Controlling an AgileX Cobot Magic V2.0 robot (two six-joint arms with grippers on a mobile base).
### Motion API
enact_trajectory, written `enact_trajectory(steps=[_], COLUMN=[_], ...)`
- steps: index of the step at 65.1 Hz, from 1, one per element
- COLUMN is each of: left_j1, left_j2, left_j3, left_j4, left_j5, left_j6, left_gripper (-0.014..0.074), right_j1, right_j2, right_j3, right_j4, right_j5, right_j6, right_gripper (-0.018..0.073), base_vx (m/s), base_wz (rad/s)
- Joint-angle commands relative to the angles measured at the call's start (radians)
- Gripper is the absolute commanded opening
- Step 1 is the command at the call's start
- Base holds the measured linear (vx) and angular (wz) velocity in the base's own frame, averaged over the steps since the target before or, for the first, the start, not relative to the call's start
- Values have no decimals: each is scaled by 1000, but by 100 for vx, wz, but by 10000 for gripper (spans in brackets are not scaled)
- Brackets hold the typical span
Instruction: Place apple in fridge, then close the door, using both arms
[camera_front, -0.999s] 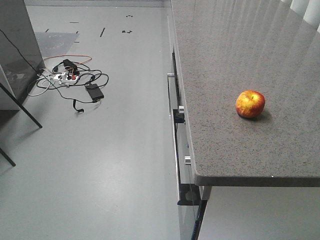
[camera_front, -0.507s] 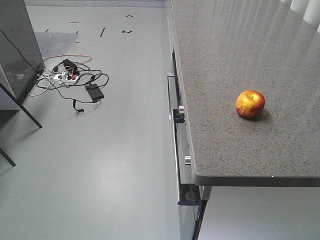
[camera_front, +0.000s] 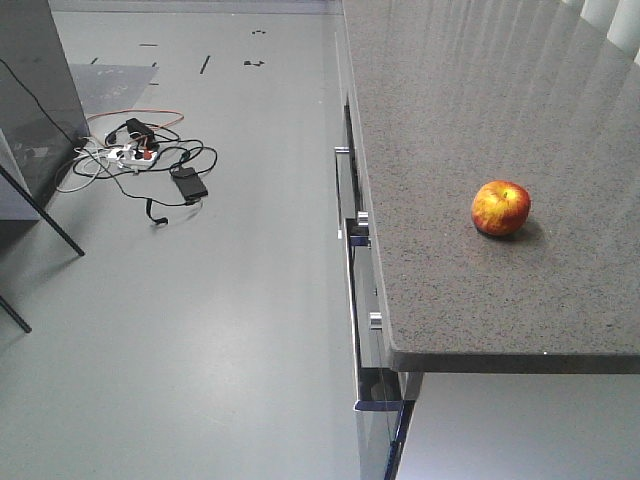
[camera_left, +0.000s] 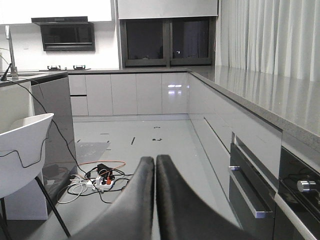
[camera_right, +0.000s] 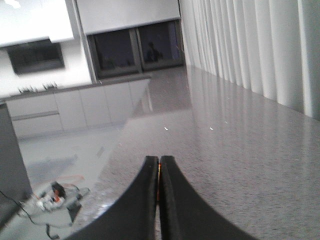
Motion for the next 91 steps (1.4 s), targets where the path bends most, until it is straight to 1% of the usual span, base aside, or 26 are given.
enact_trajectory(steps=[1, 7, 11, 14, 15, 20, 21, 24, 27, 35, 41, 48, 56, 65, 76, 79, 91], left_j1=[-4, -4, -4, -4, -4, -4, -4, -4, -4, -4, -4, -4, -4, -4, -4, -4, -4], left_j2=[-16, -16, -16, -16, -16, -16, -16, -16, -16, -16, -16, -16, -16, -16, -16, -16, -16], left_j3=[-18, -18, -18, -18, -18, -18, -18, -18, -18, -18, -18, -18, -18, -18, -18, -18, -18], left_j4=[-4, -4, -4, -4, -4, -4, -4, -4, -4, -4, -4, -4, -4, -4, -4, -4, -4], left_j5=[-78, -78, -78, -78, -78, -78, -78, -78, -78, -78, -78, -78, -78, -78, -78, -78, -78], left_j6=[-12, -12, -12, -12, -12, -12, -12, -12, -12, -12, -12, -12, -12, -12, -12, -12, -12], left_gripper=[-7, -7, -7, -7, -7, -7, -7, -7, -7, -7, -7, -7, -7, -7, -7, -7, -7], right_j1=[-4, -4, -4, -4, -4, -4, -4, -4, -4, -4, -4, -4, -4, -4, -4, -4, -4], right_j2=[126, 229, 299, 337, 355, 413, 427, 451, 474, 521, 565, 644, 786, 987, 1256, 1316, 1545], right_j3=[-158, -276, -336, -372, -385, -417, -421, -426, -426, -426, -431, -497, -633, -816, -1034, -1076, -1231], right_j4=[-14, 29, 79, 112, 128, 175, 178, 184, 186, 188, 187, 189, 198, 264, 374, 392, 400], right_j5=[75, 144, 176, 182, 181, 165, 157, 144, 123, 109, 82, 85, 115, 208, 321, 339, 373], right_j6=[-74, -176, -253, -306, -324, -361, -367, -383, -386, -393, -432, -457, -449, -463, -555, -563, -553], right_gripper=[38, 132, 233, 332, 377, 534, 577, 665, 730, 722, 712, 704, 699, 695, 686, 685, 680], base_vx=[0, 0, 0, 0, 0, 0, 0, 0, 0, 0, 0, 0, 0, 0, 0, 0, 0], base_wz=[0, 0, 0, 0, 0, 0, 0, 0, 0, 0, 0, 0, 0, 0, 0, 0, 0])
